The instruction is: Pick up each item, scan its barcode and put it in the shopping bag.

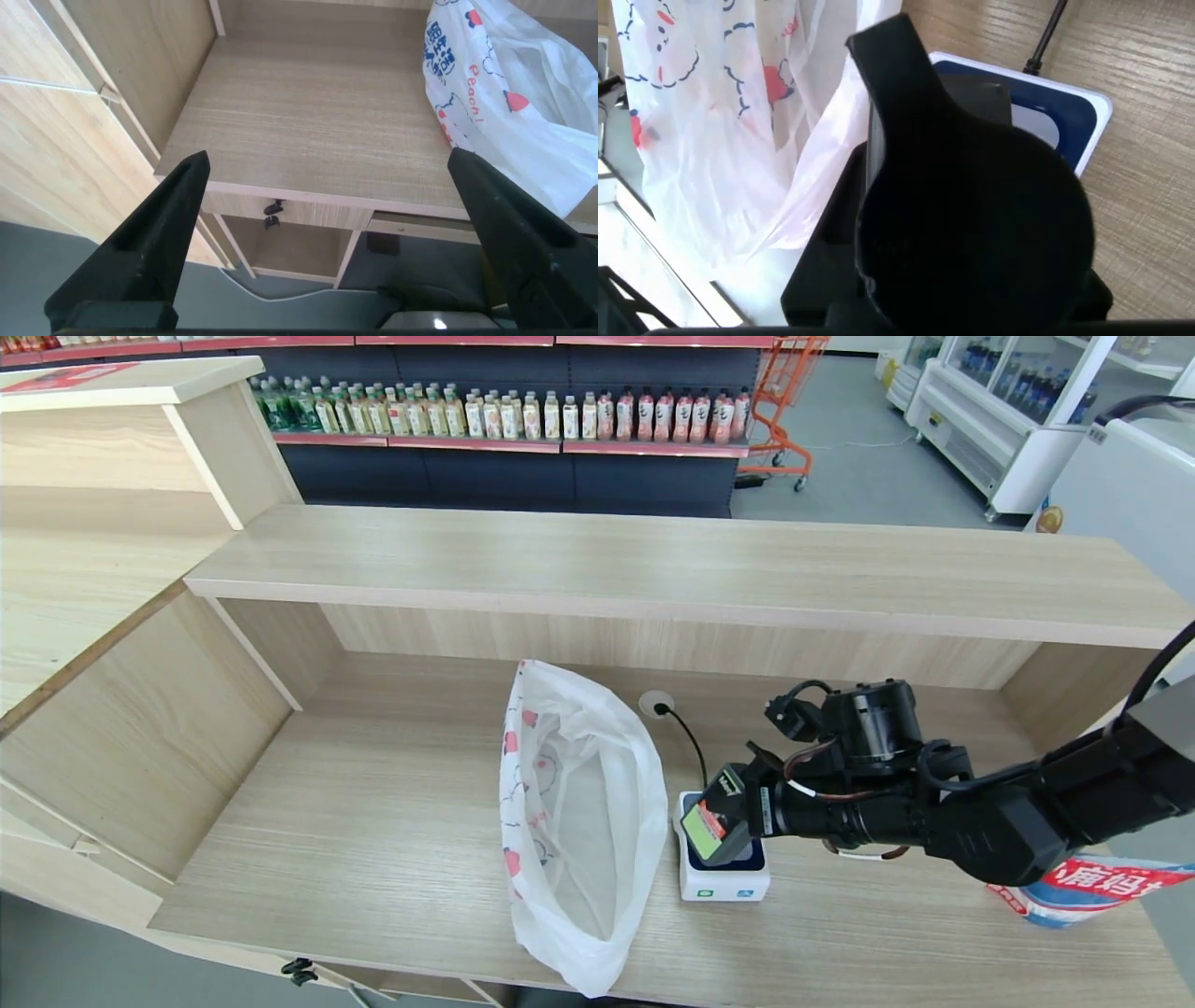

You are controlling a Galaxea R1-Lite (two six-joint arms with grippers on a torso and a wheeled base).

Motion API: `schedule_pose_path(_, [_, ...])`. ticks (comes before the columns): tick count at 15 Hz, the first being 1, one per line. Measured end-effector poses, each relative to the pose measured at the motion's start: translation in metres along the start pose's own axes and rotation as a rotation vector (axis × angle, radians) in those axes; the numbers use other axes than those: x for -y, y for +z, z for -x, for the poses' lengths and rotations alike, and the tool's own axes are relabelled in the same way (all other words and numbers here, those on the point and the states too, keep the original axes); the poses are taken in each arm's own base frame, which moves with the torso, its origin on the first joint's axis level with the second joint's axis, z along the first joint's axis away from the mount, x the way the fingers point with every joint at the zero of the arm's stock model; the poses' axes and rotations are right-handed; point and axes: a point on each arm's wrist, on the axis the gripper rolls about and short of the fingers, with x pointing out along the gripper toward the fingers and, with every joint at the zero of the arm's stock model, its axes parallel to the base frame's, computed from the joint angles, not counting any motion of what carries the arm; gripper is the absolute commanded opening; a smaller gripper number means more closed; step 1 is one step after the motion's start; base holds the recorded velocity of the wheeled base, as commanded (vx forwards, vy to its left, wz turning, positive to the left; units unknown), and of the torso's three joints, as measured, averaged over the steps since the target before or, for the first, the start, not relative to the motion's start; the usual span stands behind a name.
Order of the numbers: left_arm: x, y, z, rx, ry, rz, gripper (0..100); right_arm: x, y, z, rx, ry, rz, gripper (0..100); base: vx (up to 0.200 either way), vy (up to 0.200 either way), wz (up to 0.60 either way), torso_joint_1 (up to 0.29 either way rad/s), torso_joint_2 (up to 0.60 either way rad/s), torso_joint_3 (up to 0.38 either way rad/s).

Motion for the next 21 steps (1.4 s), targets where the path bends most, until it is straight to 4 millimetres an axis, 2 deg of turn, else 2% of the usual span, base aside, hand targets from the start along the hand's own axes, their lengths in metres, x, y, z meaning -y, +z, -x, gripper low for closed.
schedule_pose_path(6, [0.0, 0.0, 0.0, 0.0, 0.0, 0.0, 100, -0.002, 0.002, 0.002, 0.007, 0.004, -0.013, 0, 0.0, 0.0, 0.0, 0.0, 0.0, 0.0])
schedule_pose_path(9, [0.0, 0.0, 0.0, 0.0, 0.0, 0.0, 100, -0.017, 0.029, 0.03, 0.122, 0.014, 0.013, 0, 0.0, 0.0, 0.0, 0.0, 0.0, 0.0])
schedule_pose_path(12, [0.0, 0.0, 0.0, 0.0, 0.0, 0.0, 100, -0.017, 0.045, 0.071, 0.193, -0.21, 0.31, 0, 0.0, 0.0, 0.0, 0.0, 0.0, 0.0])
schedule_pose_path(15, [0.0, 0.0, 0.0, 0.0, 0.0, 0.0, 100, -0.017, 0.045, 0.097, 0.231, -0.274, 0.354, 0, 0.0, 0.0, 0.0, 0.0, 0.0, 0.0])
schedule_pose_path(17, [0.0, 0.0, 0.0, 0.0, 0.0, 0.001, 100, -0.018, 0.034, 0.107, 0.225, -0.264, 0.323, 0, 0.0, 0.0, 0.0, 0.0, 0.0, 0.0])
schedule_pose_path(21, [0.0, 0.0, 0.0, 0.0, 0.0, 0.003, 100, -0.026, 0.028, 0.122, 0.256, -0.148, 0.253, 0, 0.0, 0.2, 0.0, -0.002, 0.0, 0.002])
